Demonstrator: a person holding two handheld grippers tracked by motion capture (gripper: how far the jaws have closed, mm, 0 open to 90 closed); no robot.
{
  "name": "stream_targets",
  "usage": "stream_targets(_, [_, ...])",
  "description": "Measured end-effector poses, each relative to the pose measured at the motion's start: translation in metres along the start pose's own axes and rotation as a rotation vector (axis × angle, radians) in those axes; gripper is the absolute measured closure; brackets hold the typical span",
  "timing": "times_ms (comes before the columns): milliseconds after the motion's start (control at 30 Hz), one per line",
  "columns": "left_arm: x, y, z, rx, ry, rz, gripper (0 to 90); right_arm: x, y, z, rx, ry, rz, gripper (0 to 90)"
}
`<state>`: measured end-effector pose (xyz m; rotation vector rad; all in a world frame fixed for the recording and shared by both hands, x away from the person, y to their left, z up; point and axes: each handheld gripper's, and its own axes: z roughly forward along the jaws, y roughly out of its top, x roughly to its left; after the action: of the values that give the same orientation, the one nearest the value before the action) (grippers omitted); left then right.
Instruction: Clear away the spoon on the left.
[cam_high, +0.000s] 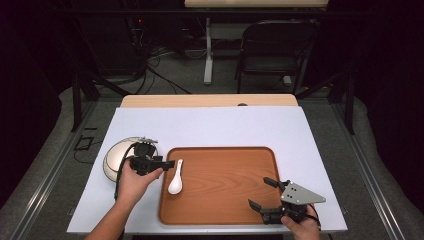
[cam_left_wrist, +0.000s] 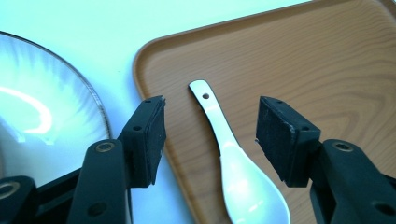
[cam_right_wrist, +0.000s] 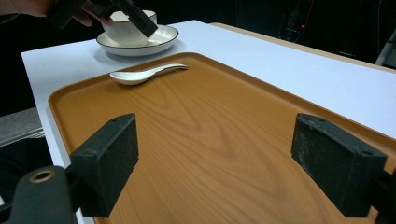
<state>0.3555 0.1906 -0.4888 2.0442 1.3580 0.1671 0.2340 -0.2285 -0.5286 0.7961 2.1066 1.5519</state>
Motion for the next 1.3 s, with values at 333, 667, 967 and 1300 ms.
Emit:
stream_targets(333, [0.01,-0.015,-0.026,-0.051,0.035,0.057,40.5,0.0,0.0,0.0,0.001,-0.002,-0.001,14.7])
stream_targets(667, [0.02,-0.041,-0.045,-0.069,0.078,0.06,40.6,0.0,0.0,0.0,0.003,-0.002,-0.005,14.8])
stream_targets(967, [0.029,-0.063,-0.05,-0.107,0.082,0.05,41.1,0.001,0.0,0.001,0.002,-0.004,-0.005,14.8])
stream_targets(1300, [0.032,-0.083,-0.048,-0.13,0.077,0.033,41.7,0.001,0.0,0.001,0.005,-0.004,-0.005,14.8])
